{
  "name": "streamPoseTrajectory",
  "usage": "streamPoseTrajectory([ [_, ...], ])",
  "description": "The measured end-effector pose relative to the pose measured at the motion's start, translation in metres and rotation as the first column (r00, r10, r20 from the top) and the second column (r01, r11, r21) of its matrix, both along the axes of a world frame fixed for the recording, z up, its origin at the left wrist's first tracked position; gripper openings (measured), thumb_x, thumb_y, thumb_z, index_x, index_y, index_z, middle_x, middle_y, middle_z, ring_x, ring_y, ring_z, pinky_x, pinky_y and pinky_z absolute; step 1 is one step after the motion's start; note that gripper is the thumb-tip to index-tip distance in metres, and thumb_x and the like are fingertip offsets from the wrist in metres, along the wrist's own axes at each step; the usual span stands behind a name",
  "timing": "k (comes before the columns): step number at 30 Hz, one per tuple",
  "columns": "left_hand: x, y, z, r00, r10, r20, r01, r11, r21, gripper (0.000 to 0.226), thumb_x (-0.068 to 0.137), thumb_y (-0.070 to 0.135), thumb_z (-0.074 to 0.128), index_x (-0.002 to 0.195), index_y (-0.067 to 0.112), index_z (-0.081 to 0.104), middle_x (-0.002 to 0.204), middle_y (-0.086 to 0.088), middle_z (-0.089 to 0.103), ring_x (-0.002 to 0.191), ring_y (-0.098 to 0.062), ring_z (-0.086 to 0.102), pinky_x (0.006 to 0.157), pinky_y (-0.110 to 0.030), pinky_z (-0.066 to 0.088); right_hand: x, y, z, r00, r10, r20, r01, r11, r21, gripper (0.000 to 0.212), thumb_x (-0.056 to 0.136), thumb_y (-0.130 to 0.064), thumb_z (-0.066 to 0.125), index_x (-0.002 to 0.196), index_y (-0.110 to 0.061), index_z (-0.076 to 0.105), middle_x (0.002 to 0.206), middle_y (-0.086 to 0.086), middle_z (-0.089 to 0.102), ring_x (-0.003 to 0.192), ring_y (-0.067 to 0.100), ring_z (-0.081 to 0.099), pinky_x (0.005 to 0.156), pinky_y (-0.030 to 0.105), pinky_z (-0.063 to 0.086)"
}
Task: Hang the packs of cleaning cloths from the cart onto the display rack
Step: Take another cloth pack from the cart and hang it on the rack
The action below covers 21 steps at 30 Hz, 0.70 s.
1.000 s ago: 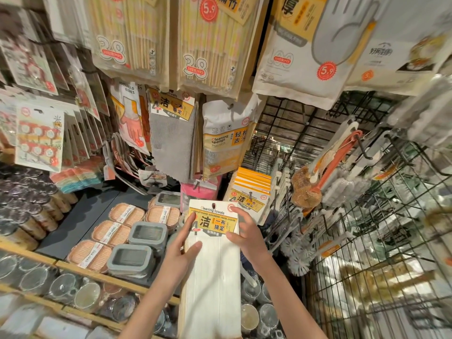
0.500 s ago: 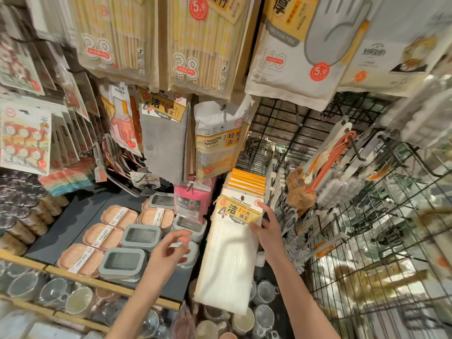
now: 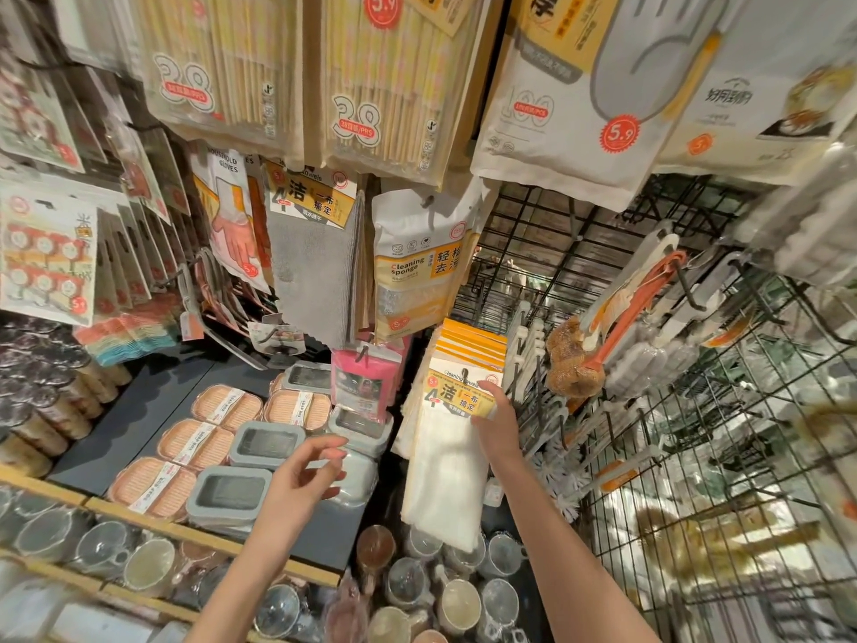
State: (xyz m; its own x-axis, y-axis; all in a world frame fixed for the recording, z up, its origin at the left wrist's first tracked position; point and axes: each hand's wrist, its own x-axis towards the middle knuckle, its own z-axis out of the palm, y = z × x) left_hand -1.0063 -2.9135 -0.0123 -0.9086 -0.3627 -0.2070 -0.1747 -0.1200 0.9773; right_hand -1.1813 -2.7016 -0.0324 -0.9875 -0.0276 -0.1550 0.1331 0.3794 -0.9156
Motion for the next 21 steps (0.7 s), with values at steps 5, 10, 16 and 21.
streamPoseTrajectory([
  [5,-0.002,-0.005,-0.003,1.0,0.021,0.004,-0.021,1.0,0.018,0.019,0.093,-0.002,0.054,0.101,0.013,0.064,0.095,-0.009,0.062,0.083,-0.021,0.063,0.065,-0.019,0.056,-0.016,-0.002,-0.013,0.997,0.035,0.068,-0.039,0.998,0.058,0.057,0.073,0.018,0.057,0.123,-0.01,0.054,0.127,0.01,0.05,0.08,0.018,0.052,0.043,0.008,0.037],
  [10,-0.006,-0.007,0.0,1.0,-0.007,-0.004,0.007,1.0,-0.003,0.02,0.092,-0.002,0.055,0.104,0.011,0.064,0.096,-0.008,0.063,0.084,-0.02,0.063,0.066,-0.019,0.055,-0.033,-0.002,-0.019,0.995,0.033,0.093,-0.037,0.998,0.045,0.061,0.072,0.01,0.064,0.123,-0.021,0.053,0.139,0.007,0.036,0.121,0.028,0.043,0.077,0.026,0.048],
  [16,-0.005,-0.011,0.001,1.0,-0.021,-0.01,0.021,0.999,-0.03,0.021,0.092,-0.003,0.055,0.103,0.012,0.064,0.093,-0.007,0.061,0.083,-0.019,0.06,0.065,-0.017,0.054,-0.042,-0.002,-0.015,0.993,0.047,0.109,-0.055,0.996,0.072,0.066,0.072,0.003,0.07,0.13,-0.021,0.05,0.142,0.011,0.032,0.125,0.031,0.039,0.103,0.045,0.04],
  [21,0.003,-0.009,0.004,0.999,-0.032,-0.022,0.031,0.999,-0.029,0.019,0.092,0.0,0.056,0.106,0.011,0.064,0.092,-0.007,0.062,0.08,-0.021,0.057,0.067,-0.019,0.053,-0.027,0.004,-0.008,0.992,0.067,0.109,-0.081,0.988,0.134,0.082,0.058,-0.021,0.073,0.136,-0.017,0.046,0.144,0.014,0.032,0.133,0.028,0.033,0.094,0.021,0.03],
])
